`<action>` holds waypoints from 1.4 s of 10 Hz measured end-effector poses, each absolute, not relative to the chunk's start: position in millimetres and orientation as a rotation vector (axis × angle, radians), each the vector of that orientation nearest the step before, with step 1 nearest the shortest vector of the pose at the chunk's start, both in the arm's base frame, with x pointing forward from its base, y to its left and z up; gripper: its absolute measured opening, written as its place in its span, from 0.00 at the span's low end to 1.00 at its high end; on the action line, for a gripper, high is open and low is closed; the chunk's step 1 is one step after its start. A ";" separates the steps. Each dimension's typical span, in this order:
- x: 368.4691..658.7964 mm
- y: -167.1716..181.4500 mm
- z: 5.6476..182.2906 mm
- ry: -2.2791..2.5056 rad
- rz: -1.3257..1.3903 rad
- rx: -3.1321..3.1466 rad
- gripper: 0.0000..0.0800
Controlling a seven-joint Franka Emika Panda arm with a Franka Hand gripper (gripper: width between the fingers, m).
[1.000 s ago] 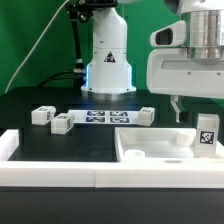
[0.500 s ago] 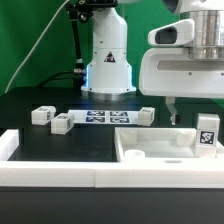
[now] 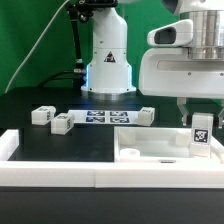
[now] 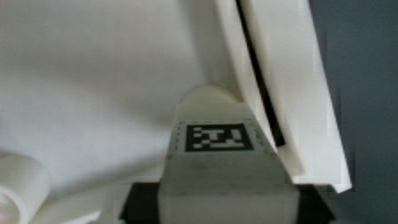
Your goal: Assemble one leg
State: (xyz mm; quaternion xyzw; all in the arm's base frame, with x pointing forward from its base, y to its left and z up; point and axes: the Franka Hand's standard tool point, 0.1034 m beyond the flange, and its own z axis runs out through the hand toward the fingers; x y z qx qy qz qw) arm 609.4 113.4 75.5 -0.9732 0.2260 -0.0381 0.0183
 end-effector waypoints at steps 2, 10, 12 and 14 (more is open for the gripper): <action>609.0 113.5 75.2 0.989 -0.111 -2.933 0.36; 607.2 109.7 75.5 2.171 -0.068 -2.051 0.37; 606.2 113.9 74.9 2.378 -0.036 -1.797 0.37; 606.2 113.9 74.8 2.544 -0.033 -1.546 0.37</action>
Offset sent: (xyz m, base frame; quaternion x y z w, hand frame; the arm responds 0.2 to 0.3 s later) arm -0.0062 -0.0054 0.0007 0.0084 0.0180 0.2807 0.9596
